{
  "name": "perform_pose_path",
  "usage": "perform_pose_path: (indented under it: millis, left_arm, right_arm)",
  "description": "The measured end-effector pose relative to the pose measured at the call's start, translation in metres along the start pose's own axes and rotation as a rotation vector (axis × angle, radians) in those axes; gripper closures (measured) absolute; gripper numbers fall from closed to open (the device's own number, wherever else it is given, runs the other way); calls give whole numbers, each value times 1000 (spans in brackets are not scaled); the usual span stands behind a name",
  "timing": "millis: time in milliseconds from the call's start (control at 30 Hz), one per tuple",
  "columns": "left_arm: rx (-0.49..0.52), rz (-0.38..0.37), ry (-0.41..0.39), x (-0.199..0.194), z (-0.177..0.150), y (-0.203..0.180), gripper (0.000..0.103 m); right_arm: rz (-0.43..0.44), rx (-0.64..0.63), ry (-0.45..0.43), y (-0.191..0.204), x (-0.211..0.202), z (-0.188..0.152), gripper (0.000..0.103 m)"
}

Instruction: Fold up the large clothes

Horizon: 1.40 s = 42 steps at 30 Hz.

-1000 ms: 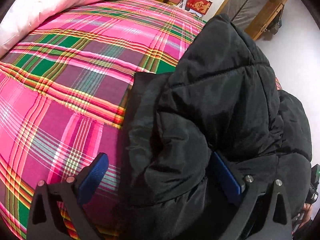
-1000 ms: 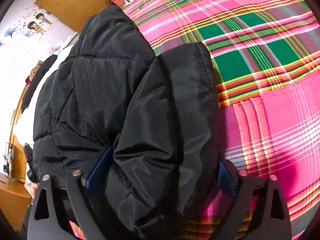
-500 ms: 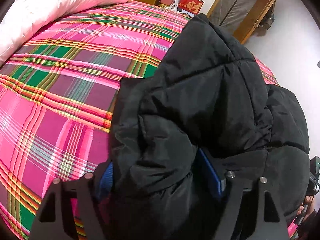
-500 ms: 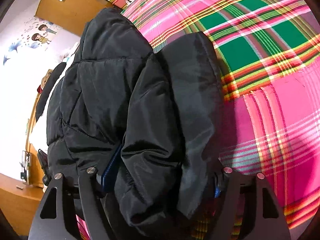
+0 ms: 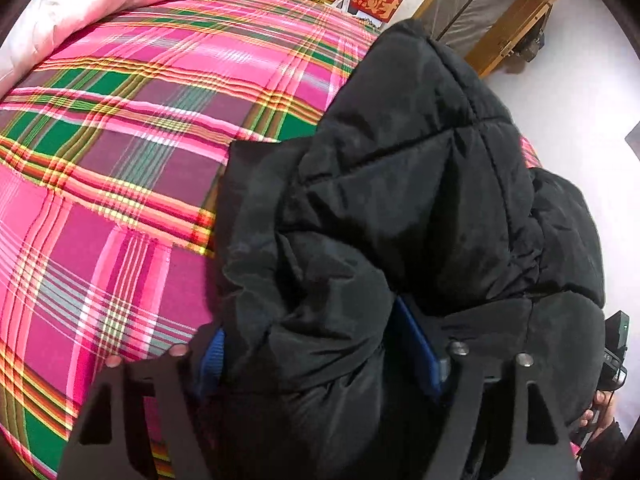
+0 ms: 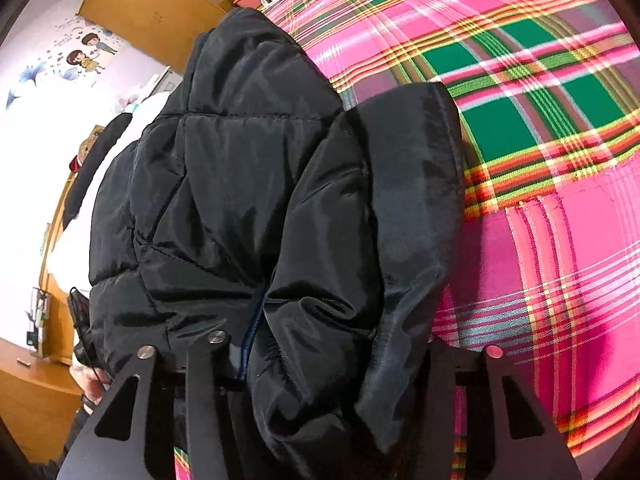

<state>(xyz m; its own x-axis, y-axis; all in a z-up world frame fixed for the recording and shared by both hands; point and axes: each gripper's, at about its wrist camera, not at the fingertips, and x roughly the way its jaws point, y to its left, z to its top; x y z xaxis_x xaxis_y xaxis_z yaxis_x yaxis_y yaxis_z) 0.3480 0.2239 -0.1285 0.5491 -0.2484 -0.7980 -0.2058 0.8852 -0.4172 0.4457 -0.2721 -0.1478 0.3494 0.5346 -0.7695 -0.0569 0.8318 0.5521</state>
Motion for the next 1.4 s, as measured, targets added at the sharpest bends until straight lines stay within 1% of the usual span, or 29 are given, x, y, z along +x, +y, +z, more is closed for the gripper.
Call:
perform_pose_path:
  millis: [33, 67, 100, 133, 200, 333, 400, 567, 700, 767, 800, 833, 867, 900, 933, 1000, 1067, 1100, 1133, 1167, 1233, 1333, 1367, 1400]
  left_arm:
    - [16, 5, -11, -4, 0, -3, 49]
    - [36, 25, -20, -9, 1, -8, 55]
    - [53, 42, -33, -15, 2, -12, 65]
    - [56, 53, -44, -20, 3, -14, 69]
    - [40, 59, -62, -30, 4, -15, 74]
    - [30, 57, -104, -51, 6, -17, 78]
    - [35, 50, -99, -54, 7, -19, 78]
    - [5, 33, -73, -38, 8, -8, 78]
    - [26, 47, -107, -43, 8, -15, 79]
    - [17, 3, -108, -47, 6, -13, 77]
    - [-15, -29, -102, -45, 6, -4, 68]
    - [-63, -60, -93, -40, 5, 8, 50]
    - [-132, -89, -73, -33, 3, 23, 40]
    - [-193, -99, -50, -26, 3, 35, 24]
    - [-224, -114, -38, -22, 3, 43, 18]
    - [-224, -147, -39, -17, 7, 46, 16]
    - [-237, -185, -29, -8, 10, 50, 9]
    - [-263, -222, -20, 0, 10, 56, 5]
    - [-279, -258, -25, 4, 8, 60, 3]
    - [-268, -283, -40, 6, 9, 61, 3]
    - [-222, -271, -28, 11, 15, 54, 1]
    - [-195, -268, -23, 17, 20, 43, 1]
    - [-184, -271, -21, 18, 22, 41, 4]
    - [-178, -303, -20, 18, 22, 40, 27]
  right_arm:
    - [-12, -5, -6, 3, -3, 0, 62]
    - [-25, -13, -14, 9, -6, 1, 66]
    - [-36, -20, -21, 14, -9, -1, 68]
    - [-48, -23, -28, 18, -13, -2, 70]
    - [-58, -20, -45, 25, -20, -4, 74]
    - [-75, -38, -65, 37, -34, -5, 77]
    - [-77, -41, -66, 40, -38, -4, 77]
    - [-79, -43, -54, 32, -30, -5, 77]
    - [-66, -40, -59, 29, -29, -4, 77]
    - [-42, -19, -55, 22, -29, -4, 77]
    - [-32, -9, -50, 16, -28, -4, 76]
    - [-25, 0, -42, 11, -26, -5, 74]
    - [-21, 8, -37, 8, -24, -5, 72]
    - [-15, 21, -32, 4, -22, -4, 70]
    - [-10, 28, -25, 0, -20, -4, 68]
    - [-8, 29, -18, -4, -18, -3, 64]
    - [-11, 20, -8, -6, -16, 0, 62]
    - [-11, 17, -5, -6, -15, 0, 61]
    - [-12, 14, -1, -5, -13, 0, 61]
    - [-14, 11, 2, -4, -12, 1, 60]
    - [-19, 4, 8, -4, -10, 2, 59]
    - [-21, 14, 7, -4, -8, 5, 58]
    - [-24, 16, 6, -3, -7, 5, 58]
    - [-27, 15, 5, -2, -7, 3, 58]
